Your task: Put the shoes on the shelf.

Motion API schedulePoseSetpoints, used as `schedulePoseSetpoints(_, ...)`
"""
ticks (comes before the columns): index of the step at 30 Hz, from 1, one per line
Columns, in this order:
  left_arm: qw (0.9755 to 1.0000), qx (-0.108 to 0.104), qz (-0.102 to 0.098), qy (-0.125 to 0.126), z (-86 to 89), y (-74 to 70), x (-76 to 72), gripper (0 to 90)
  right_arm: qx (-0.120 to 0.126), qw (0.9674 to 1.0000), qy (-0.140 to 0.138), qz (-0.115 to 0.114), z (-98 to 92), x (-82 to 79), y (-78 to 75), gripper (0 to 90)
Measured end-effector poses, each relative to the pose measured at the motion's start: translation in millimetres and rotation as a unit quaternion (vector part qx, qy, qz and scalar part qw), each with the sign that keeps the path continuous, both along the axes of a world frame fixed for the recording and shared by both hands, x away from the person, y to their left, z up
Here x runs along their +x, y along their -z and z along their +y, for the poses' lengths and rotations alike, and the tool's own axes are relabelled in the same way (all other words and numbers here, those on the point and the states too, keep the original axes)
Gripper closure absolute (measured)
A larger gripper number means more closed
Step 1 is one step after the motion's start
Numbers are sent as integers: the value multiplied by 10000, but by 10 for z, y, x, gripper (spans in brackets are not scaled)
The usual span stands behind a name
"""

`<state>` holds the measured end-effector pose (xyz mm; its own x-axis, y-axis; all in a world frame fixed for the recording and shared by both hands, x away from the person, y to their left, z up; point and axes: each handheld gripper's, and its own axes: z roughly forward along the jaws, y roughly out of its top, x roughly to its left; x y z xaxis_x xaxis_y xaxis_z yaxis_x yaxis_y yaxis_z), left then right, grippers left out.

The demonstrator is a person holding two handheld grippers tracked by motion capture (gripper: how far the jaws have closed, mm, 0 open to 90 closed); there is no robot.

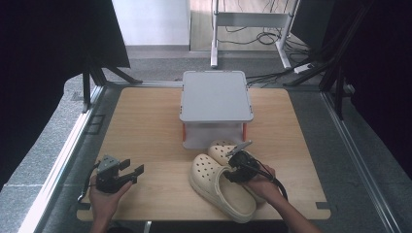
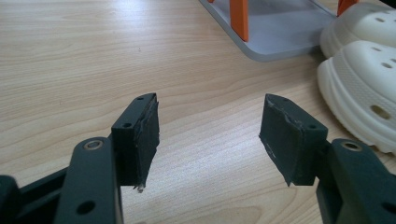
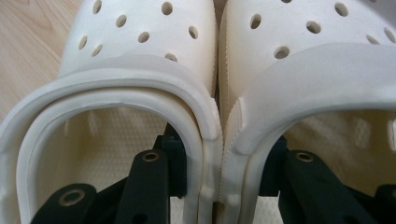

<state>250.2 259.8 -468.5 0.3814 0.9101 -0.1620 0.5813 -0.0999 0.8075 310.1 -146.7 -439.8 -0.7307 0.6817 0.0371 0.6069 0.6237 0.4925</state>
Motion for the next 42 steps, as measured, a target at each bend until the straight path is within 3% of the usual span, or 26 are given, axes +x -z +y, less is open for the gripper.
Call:
schedulePoseSetpoints(8, 10000, -6, -2, 9, -9, -2, 0, 381, 14, 10000, -40, 25, -274, -55, -116, 654)
schedulePoseSetpoints(23, 10000, -2, 2, 13, -13, 0, 4, 381, -91, 9999, -42, 30, -498, -60, -225, 653)
schedulePoseSetpoints(42, 10000, -5, 11, 31, -29, -1, 7, 381, -75, 9991, 398, -159, -1029, -10, -506, 653)
